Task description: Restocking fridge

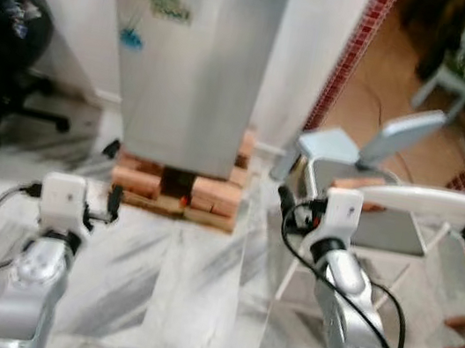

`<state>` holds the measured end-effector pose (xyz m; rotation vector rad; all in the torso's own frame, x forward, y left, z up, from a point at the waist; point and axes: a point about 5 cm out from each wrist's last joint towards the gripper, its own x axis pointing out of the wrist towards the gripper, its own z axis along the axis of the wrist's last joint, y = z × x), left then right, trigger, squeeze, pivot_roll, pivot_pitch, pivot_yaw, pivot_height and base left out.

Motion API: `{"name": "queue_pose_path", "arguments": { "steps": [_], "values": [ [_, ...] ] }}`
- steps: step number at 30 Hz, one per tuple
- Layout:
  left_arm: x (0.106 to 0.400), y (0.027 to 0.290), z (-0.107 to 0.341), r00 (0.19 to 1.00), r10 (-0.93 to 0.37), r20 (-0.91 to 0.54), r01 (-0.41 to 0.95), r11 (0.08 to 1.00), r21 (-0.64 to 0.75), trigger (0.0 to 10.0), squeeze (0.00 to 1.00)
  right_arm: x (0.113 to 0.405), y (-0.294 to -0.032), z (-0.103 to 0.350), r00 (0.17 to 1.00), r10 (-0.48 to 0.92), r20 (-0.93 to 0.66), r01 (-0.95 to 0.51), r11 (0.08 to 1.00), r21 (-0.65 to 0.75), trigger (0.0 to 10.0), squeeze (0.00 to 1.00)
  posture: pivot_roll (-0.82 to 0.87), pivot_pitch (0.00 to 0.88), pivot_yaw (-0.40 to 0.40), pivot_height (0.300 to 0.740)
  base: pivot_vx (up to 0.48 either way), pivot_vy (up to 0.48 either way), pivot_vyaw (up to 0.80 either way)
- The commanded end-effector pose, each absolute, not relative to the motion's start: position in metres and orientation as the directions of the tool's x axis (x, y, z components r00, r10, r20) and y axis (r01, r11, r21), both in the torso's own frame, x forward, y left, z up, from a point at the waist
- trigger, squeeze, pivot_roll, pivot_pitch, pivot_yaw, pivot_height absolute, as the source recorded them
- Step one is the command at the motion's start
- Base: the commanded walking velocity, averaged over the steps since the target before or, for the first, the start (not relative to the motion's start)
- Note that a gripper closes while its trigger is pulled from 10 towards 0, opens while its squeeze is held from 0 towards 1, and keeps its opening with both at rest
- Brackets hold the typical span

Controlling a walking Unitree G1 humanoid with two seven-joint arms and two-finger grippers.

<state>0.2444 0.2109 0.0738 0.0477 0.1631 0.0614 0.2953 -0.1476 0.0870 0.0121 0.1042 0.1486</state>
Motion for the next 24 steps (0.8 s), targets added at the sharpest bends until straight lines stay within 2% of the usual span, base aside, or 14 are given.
{"name": "queue_pose_path", "arguments": {
  "steps": [1,6,9,14,24],
  "values": [
    [0.247,0.201,0.075,0.990,0.025,-0.141,-0.020,0.999,0.033,10.0,0.00,0.295,-0.159,0.084,0.985,0.111,-0.129,-0.115,0.993,-0.019,10.0,0.00,0.13,0.020,-0.038,0.740,0.000,0.472,0.00],
    [0.246,0.200,0.074,0.989,0.021,-0.146,-0.019,1.000,0.016,10.0,0.00,0.295,-0.158,0.086,0.989,0.112,-0.097,-0.124,0.983,-0.133,10.0,0.00,0.13,0.017,-0.040,0.740,0.000,0.448,0.00],
    [0.246,0.200,0.075,0.990,0.020,-0.140,-0.017,1.000,0.020,10.0,0.00,0.293,-0.157,0.085,0.988,0.111,-0.103,-0.117,0.992,-0.051,10.0,0.00,0.12,0.018,-0.042,0.740,0.090,0.420,0.00],
    [0.248,0.199,0.075,0.990,0.015,-0.142,-0.015,1.000,0.003,10.0,0.00,0.294,-0.170,0.085,0.992,0.055,-0.114,-0.061,0.997,-0.054,10.0,0.00,0.13,0.019,-0.044,0.740,0.281,0.390,0.00],
    [0.250,0.203,0.077,0.990,0.052,-0.134,-0.055,0.998,-0.018,10.0,0.00,0.296,-0.161,0.087,0.990,0.100,-0.096,-0.098,0.995,0.021,10.0,0.00,0.14,0.016,-0.047,0.740,0.281,0.390,0.00]
  ]
}}
